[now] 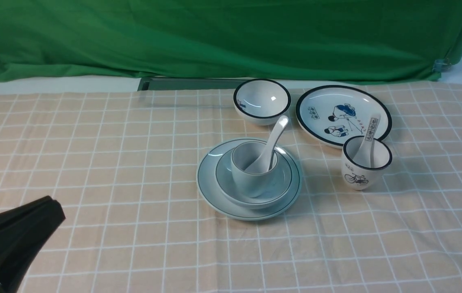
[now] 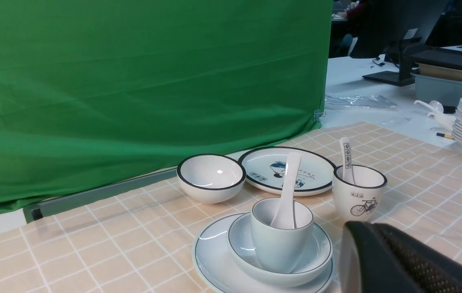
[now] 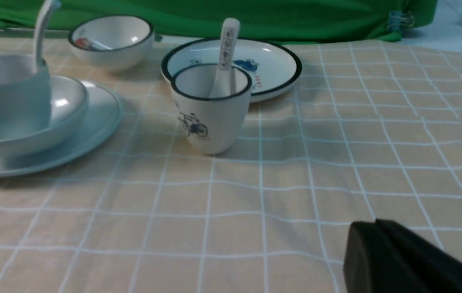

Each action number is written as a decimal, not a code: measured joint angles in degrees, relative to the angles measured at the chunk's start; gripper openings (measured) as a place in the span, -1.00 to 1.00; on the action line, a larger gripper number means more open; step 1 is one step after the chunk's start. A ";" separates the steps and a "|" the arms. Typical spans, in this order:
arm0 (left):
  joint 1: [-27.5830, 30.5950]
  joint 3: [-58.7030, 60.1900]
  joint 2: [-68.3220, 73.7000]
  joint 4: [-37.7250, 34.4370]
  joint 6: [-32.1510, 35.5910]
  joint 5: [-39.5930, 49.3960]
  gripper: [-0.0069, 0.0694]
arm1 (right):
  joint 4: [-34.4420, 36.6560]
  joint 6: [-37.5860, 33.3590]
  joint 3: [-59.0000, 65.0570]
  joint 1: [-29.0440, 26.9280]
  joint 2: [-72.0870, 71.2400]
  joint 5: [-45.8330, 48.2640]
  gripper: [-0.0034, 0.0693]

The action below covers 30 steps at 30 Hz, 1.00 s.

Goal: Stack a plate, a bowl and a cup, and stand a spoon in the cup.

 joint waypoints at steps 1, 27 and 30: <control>0.00 0.05 0.00 0.00 0.00 0.00 -0.80 | -0.28 -1.09 0.35 -0.35 -1.05 1.39 -0.86; 0.00 0.06 0.00 0.00 0.00 0.02 -0.80 | -0.65 -2.33 0.42 -0.52 -1.45 5.16 -0.79; 0.25 0.23 0.00 -0.18 0.45 -0.03 -0.80 | -0.65 -2.33 0.42 -0.52 -1.45 5.16 -0.77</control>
